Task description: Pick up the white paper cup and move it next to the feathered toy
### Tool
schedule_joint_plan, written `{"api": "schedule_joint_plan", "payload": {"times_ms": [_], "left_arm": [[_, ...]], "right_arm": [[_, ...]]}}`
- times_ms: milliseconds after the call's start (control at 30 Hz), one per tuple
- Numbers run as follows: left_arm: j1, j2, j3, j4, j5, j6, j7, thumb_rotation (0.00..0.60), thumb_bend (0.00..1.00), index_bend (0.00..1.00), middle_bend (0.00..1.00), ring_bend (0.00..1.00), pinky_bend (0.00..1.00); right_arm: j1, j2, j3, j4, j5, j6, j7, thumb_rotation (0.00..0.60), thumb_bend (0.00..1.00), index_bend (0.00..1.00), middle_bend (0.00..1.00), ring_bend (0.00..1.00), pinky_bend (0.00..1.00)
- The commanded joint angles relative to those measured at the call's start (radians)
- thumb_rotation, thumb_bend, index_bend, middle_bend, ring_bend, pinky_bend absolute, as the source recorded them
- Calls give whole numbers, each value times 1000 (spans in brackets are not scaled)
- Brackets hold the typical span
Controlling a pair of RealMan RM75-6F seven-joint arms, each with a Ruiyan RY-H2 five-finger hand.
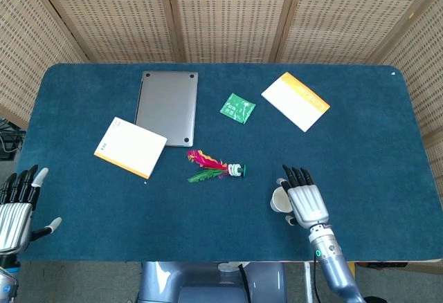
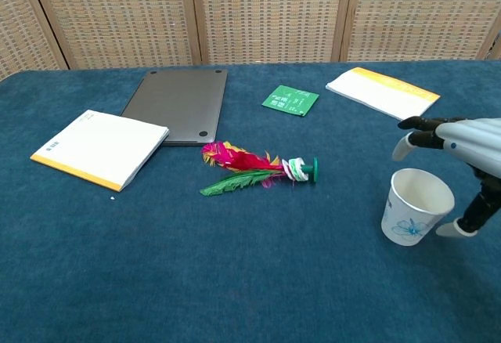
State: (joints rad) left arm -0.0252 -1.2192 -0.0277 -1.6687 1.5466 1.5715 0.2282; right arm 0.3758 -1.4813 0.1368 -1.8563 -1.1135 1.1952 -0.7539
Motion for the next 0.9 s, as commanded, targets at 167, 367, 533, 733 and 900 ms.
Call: {"api": "schedule_joint_plan", "payload": {"times_ms": [167,367,533,733,900], "left_arm": [[-2,1,0,1,-4,-5,-4,600,111,0,0,0,0],[-2,2,-1,2,-5,-5,-8,600,111,0,0,0,0],[-4,1,-1,2,-7,-9,-7,600,111,0,0,0,0],[-3,0,-1,2,-8,-9,-6,600,111,0,0,0,0],[-5,-1,-1,4,-9,-10,-7,600,111,0,0,0,0]], "right_arm": [[33,-34,-3,34,34,4,-24,600,202,286,0,0,0],[47,-46,-3,51,40,18,-22,600,220,378,0,0,0],[50,-51,-11,54,28,29,-10,600,236,457,21,0,0],[59,-54,-20,56,19,31,0,600,238,466,29,0,0],[72,-46,7,32,27,19,53,600,240,477,35,0,0]]}}
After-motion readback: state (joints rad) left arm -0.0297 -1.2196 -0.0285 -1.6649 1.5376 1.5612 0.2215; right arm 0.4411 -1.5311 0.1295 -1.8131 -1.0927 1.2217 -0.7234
